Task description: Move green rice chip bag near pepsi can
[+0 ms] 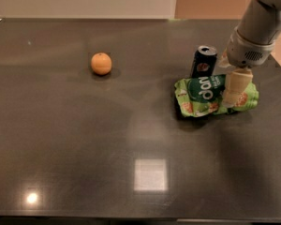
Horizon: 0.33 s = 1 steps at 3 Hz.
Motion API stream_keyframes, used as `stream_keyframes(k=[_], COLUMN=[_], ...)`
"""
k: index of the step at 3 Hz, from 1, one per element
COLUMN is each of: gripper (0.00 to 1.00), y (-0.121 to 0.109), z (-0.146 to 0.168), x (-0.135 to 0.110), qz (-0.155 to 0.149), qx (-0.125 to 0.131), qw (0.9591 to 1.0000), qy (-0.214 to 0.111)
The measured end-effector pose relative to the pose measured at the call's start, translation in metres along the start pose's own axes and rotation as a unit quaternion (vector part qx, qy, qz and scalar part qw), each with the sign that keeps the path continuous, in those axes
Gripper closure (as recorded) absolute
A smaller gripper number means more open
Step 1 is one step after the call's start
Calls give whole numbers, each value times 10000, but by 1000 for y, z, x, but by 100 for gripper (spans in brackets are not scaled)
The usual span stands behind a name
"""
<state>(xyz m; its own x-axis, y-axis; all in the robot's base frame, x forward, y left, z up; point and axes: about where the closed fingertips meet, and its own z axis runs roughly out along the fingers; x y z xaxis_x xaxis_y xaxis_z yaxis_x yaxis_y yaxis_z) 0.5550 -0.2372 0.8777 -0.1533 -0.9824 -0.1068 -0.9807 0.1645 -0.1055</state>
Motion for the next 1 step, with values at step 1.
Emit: stream_keyframes(k=[1], gripper=[0], y=[0], z=[0], x=[0], qz=[0], qx=[0], qw=[10000], qy=[0])
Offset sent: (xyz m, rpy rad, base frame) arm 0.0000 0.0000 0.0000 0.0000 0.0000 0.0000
